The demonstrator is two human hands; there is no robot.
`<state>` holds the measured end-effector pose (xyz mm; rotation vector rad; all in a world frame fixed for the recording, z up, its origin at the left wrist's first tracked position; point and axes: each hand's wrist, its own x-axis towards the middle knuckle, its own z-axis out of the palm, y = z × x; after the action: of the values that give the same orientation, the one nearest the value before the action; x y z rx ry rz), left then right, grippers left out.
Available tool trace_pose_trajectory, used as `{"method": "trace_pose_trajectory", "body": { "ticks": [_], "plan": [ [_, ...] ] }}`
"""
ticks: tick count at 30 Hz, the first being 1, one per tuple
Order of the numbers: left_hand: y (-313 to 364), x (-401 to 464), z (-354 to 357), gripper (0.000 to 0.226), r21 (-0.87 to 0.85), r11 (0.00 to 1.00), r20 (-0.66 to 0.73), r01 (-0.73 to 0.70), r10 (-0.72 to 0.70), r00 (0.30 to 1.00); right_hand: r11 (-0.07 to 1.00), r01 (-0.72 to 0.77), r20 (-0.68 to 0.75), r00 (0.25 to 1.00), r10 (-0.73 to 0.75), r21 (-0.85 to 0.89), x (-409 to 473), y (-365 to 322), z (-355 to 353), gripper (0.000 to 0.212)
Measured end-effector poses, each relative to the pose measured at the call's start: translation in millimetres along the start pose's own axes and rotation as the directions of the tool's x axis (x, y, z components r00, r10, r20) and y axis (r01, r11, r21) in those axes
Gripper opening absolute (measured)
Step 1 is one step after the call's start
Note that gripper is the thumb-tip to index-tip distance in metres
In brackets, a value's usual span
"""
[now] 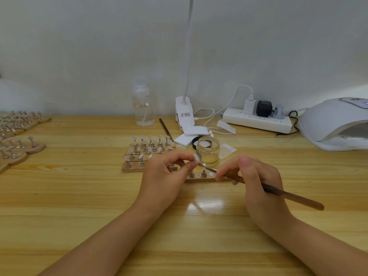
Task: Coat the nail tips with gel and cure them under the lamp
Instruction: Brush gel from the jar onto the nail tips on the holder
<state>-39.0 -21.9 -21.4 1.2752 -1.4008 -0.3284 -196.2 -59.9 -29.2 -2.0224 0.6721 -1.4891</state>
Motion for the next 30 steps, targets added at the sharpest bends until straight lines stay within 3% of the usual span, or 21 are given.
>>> {"method": "trace_pose_trajectory", "body": {
  "ticks": [30],
  "plan": [
    [-4.8,1.9,1.0,0.021,0.030,0.999,0.028,0.028,-0.029,0.999,0.997,-0.046,-0.004,0.999,0.046,0.061,-0.2,0.3,0.8,0.045]
  ]
}}
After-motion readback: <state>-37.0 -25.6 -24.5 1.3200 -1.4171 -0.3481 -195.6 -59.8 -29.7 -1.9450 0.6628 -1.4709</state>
